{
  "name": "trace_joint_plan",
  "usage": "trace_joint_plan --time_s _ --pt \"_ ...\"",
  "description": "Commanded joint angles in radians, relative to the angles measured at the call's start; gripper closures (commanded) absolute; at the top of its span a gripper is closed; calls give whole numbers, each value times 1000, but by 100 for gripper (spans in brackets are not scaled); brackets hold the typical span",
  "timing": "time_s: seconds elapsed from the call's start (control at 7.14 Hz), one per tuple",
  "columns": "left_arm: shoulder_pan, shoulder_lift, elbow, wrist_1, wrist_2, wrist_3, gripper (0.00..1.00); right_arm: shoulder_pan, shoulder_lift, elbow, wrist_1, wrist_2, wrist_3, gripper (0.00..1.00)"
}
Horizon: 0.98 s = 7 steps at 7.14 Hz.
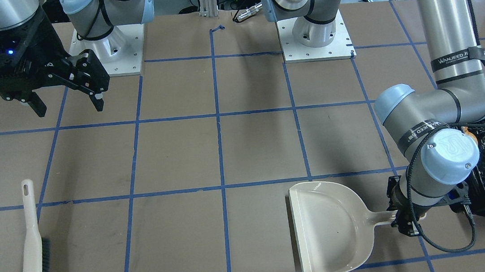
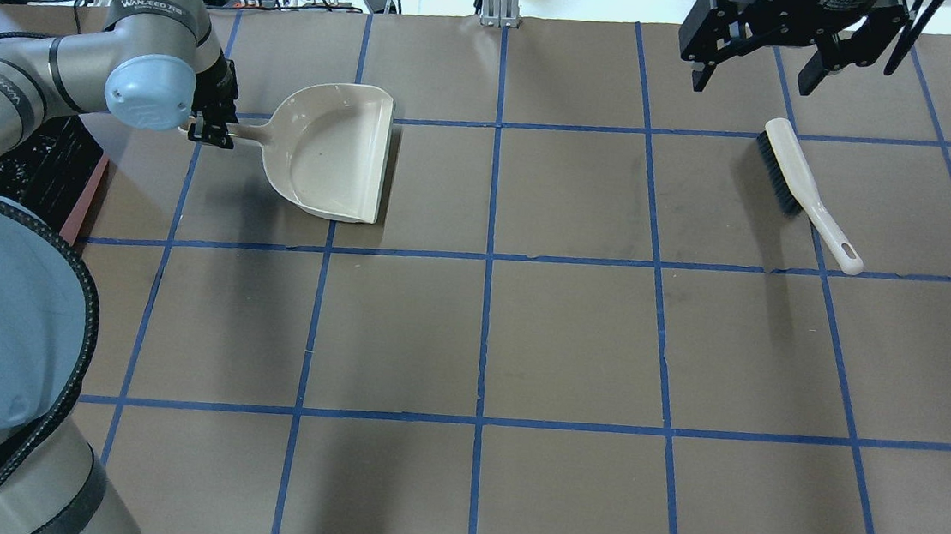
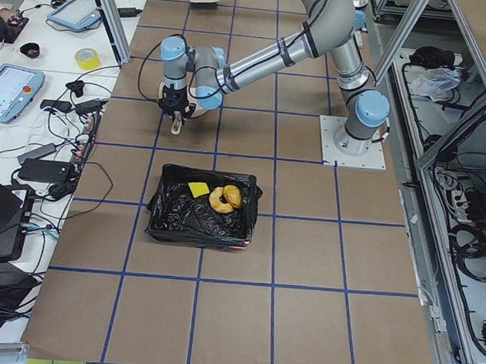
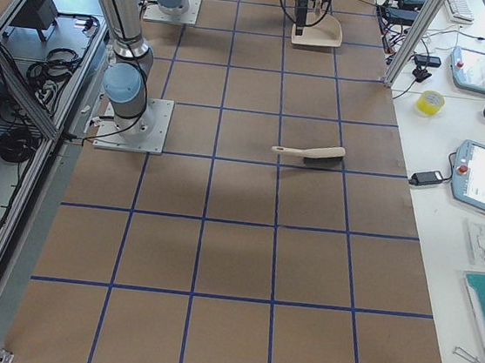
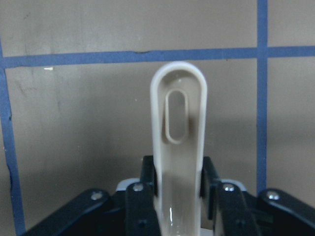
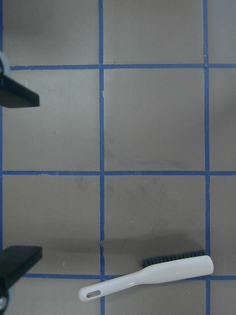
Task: Sweep and dump trash into bin
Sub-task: 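Set the dustpan down with the left gripper while the right releases the brush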
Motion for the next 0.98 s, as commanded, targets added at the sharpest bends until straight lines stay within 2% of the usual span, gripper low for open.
trace_joint_plan --time_s 0.0,0.14,0.28,0.7,0.84 --pt "0 10 -13 -4 1 -11 58 0 1 0 -2 1 0 0" --pt "0 14 -28 -2 1 -11 39 0 1 0 -2 2 -2 0" --pt "-2 10 -31 -1 -1 -12 34 0 0 0 1 1 0 0" --pt "-92 84 -16 -10 2 38 35 -2 -2 0 -1 2 0 0" --pt "-119 129 -8 -22 16 216 34 0 -2 0 -2 1 -11 0"
